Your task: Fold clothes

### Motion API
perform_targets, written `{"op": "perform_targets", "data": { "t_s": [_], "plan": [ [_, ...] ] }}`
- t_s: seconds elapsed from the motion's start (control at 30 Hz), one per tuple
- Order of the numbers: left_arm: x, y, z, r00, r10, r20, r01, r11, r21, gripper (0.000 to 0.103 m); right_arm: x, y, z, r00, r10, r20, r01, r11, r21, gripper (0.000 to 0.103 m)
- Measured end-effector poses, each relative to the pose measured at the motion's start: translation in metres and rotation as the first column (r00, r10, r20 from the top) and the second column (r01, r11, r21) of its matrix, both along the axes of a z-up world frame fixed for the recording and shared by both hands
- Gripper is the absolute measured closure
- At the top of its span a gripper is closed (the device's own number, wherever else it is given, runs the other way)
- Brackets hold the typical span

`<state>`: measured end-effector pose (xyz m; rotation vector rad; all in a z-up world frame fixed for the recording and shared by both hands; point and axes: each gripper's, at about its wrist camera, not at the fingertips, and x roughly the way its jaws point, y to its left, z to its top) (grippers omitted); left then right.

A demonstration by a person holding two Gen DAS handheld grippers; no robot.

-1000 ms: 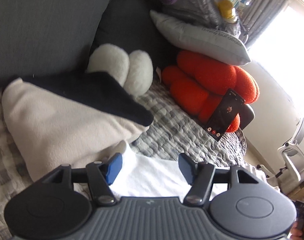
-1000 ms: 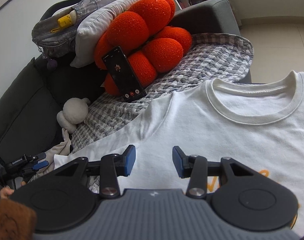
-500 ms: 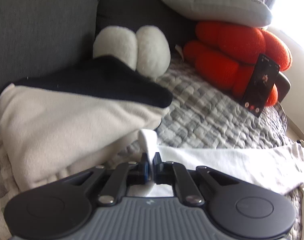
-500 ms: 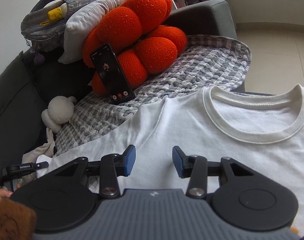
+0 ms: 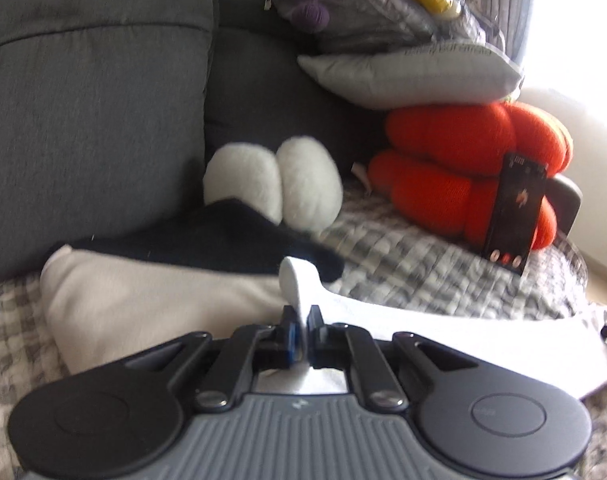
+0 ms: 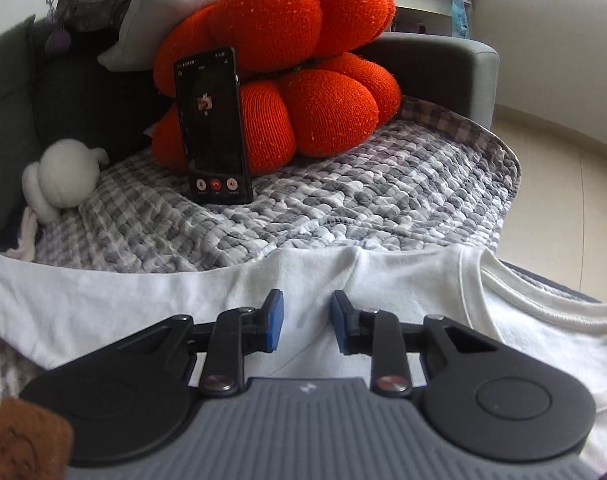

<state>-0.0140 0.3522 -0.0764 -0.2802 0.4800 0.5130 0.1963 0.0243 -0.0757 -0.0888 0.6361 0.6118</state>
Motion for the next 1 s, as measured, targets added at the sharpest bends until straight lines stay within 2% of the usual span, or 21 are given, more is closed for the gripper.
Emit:
{"op": "perform_targets", "data": {
  "t_s": [0.1, 0.2, 0.27, 0.4, 0.47, 0.5, 0.57, 0.77, 0.87, 1.0],
  "plan": [
    [-0.001, 0.0, -0.009, 0.999, 0.014, -0.044, -0.014, 1.0, 0.004, 0.089, 0.008, 0.017, -0.003, 1.0, -0.003, 0.026, 0.005, 0.999, -0.048, 0.072],
    [-0.005, -0.002, -0.009, 0.998, 0.028, -0.048, -0.028, 1.0, 0.009, 0.079, 0.019, 0.03, -0.006, 0.999, -0.015, 0.038, 0.017, 0.998, -0.058, 0.073],
    [-0.008, -0.004, -0.008, 0.998, 0.037, -0.045, -0.036, 0.999, 0.012, 0.064, 0.021, 0.027, -0.001, 0.999, -0.026, 0.038, 0.028, 0.999, -0.031, 0.073],
    [-0.014, -0.01, 0.0, 0.999, 0.035, -0.029, -0.035, 0.999, 0.015, 0.049, 0.021, 0.016, 0.012, 0.998, -0.05, 0.034, 0.049, 0.998, 0.04, 0.072],
    [-0.015, -0.017, 0.008, 1.0, 0.024, -0.013, -0.023, 0.999, 0.024, 0.037, 0.014, 0.004, 0.021, 0.997, -0.059, 0.046, 0.057, 0.997, 0.049, 0.065],
    [-0.014, -0.021, 0.012, 1.0, 0.013, -0.005, -0.012, 0.999, 0.03, 0.034, 0.009, -0.003, 0.025, 0.996, -0.062, 0.06, 0.06, 0.997, 0.042, 0.065],
    [-0.01, -0.031, 0.019, 0.999, -0.034, 0.006, 0.033, 0.999, 0.04, 0.026, 0.0, -0.024, 0.031, 0.994, -0.081, 0.077, 0.078, 0.996, 0.034, 0.064],
    [0.012, -0.075, 0.037, 0.978, -0.208, 0.016, 0.206, 0.976, 0.064, 0.016, -0.02, -0.096, 0.039, 0.98, -0.182, 0.083, 0.18, 0.983, 0.031, 0.064],
    [0.027, -0.102, 0.043, 0.955, -0.296, 0.004, 0.295, 0.953, 0.072, 0.014, -0.033, -0.129, 0.038, 0.969, -0.235, 0.075, 0.233, 0.972, 0.033, 0.064],
    [0.051, -0.139, 0.047, 0.91, -0.414, -0.026, 0.415, 0.906, 0.084, 0.013, -0.051, -0.168, 0.034, 0.954, -0.295, 0.062, 0.293, 0.955, 0.039, 0.064]
  ]
}}
